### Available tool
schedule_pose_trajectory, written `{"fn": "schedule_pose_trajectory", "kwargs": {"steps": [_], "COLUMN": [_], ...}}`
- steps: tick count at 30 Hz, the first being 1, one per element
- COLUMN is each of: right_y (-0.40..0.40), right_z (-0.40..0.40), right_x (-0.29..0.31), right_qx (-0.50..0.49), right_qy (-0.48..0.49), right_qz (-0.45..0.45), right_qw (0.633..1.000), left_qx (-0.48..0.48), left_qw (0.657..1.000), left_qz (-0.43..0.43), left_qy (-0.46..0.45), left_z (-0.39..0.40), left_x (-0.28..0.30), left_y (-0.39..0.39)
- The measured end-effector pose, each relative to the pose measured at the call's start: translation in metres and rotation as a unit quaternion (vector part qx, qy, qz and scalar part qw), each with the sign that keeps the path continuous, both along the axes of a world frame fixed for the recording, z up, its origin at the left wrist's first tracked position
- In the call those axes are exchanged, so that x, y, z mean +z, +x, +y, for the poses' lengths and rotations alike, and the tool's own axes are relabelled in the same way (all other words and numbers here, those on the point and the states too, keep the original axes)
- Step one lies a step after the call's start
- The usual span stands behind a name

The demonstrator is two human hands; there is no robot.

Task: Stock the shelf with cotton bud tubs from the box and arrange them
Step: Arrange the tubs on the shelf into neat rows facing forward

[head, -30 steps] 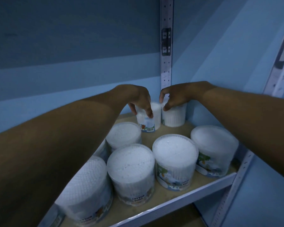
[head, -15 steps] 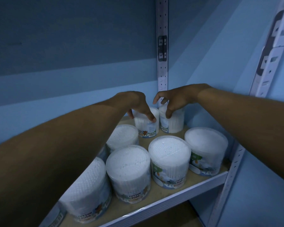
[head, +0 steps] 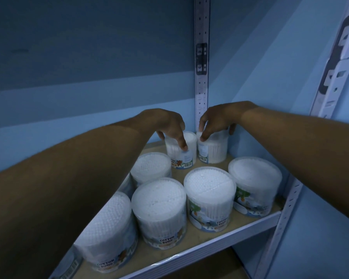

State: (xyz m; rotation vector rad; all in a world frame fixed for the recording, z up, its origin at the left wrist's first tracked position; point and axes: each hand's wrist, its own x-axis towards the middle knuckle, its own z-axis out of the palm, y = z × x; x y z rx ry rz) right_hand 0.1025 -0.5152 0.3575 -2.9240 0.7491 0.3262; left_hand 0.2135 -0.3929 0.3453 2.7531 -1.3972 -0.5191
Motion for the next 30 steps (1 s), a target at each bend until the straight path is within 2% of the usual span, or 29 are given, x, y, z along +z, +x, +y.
{"fn": "schedule_pose_trajectory", "kwargs": {"steps": [5,13,19,24,30], "right_y": [0.003,-0.001,0.001,0.000,0.000], "right_z": [-0.004,-0.011,-0.008,-0.003,-0.005], "right_x": [-0.001,-0.005,0.004,0.001,0.000], "right_qx": [0.013,0.053,0.012,-0.032,-0.020], "right_qy": [0.017,0.047,0.020,0.007,0.028], "right_qz": [0.002,0.019,-0.019,0.022,0.016], "right_qw": [1.000,0.997,1.000,0.999,0.999], "left_qx": [0.015,0.039,0.006,-0.017,-0.014], "left_qw": [1.000,0.999,1.000,1.000,0.999], "left_qz": [0.011,-0.019,-0.006,-0.003,-0.001], "left_qy": [-0.006,0.000,-0.025,-0.013,-0.029], "left_z": [0.000,0.004,0.008,0.007,0.007], "left_x": [0.000,-0.005,0.003,0.002,0.000], "left_y": [-0.002,-0.002,-0.004,-0.005,-0.005]}}
